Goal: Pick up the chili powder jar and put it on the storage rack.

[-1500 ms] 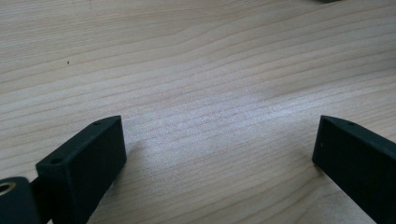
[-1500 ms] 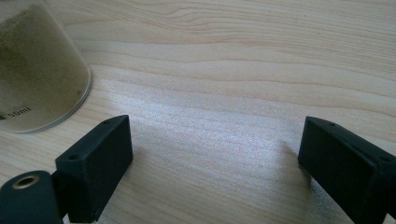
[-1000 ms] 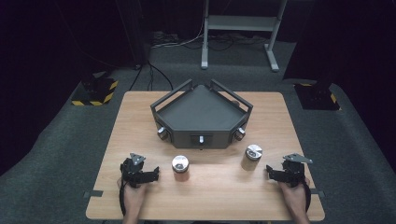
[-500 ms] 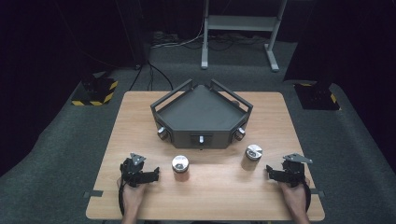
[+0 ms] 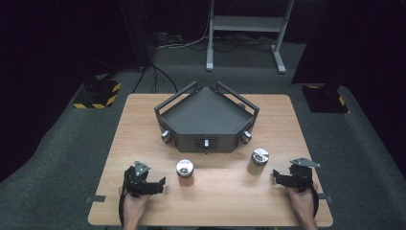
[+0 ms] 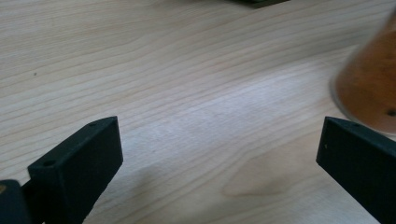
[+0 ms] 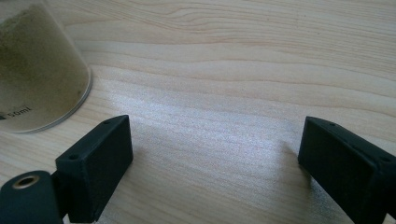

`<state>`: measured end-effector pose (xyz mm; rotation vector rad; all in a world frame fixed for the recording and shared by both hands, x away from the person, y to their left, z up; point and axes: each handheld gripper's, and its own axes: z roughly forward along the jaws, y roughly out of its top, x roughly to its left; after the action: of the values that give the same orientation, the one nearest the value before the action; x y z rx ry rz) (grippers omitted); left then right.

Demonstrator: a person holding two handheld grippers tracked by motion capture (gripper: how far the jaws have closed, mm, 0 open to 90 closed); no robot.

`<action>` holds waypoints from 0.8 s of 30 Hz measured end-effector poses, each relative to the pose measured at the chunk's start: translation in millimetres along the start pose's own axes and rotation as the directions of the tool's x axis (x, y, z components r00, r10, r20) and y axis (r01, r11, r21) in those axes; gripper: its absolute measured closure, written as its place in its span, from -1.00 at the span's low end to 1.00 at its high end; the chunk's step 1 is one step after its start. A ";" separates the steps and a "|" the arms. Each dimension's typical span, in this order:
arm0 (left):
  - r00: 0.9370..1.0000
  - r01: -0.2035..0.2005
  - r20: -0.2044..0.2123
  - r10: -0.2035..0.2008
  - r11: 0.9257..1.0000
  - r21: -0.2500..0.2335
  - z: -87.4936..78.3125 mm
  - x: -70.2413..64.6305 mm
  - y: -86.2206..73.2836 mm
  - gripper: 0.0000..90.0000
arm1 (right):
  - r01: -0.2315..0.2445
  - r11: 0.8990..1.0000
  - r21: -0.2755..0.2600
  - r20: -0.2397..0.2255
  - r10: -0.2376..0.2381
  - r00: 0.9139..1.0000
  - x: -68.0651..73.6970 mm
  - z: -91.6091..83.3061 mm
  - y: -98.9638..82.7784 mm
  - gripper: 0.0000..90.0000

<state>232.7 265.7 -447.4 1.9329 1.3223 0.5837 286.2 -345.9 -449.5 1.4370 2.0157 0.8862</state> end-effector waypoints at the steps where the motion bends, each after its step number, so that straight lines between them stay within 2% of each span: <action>1: 1.000 -0.005 0.010 0.005 1.000 -0.003 -1.3 -0.6 -0.5 -0.99 | 0.000 1.000 0.000 0.000 0.000 1.000 0.0 0.0 0.0 -0.78; 6: 0.997 -0.041 0.066 0.041 0.999 -0.006 -3.2 -5.4 -1.1 -0.99 | 0.000 1.000 0.000 0.000 0.000 1.000 0.0 0.0 0.0 -0.78; 13: 0.988 -0.088 0.128 0.090 0.996 -0.019 0.2 -17.9 -1.4 -0.99 | 0.000 1.000 0.000 0.000 0.000 1.000 0.0 0.0 0.0 -0.78; 19: 0.979 -0.114 0.163 0.119 0.993 -0.038 7.0 -28.1 1.7 -0.98 | 0.000 1.000 0.000 0.000 0.000 1.000 0.1 0.0 0.0 -0.78; 24: 0.976 -0.120 0.177 0.127 0.991 -0.051 13.2 -34.4 4.4 -0.97 | 0.000 1.000 0.000 0.000 0.000 1.000 0.1 0.0 0.0 -0.78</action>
<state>231.8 228.9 -451.7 1.9944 1.0758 0.4787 286.2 -345.9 -449.5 1.4370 2.0158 0.8856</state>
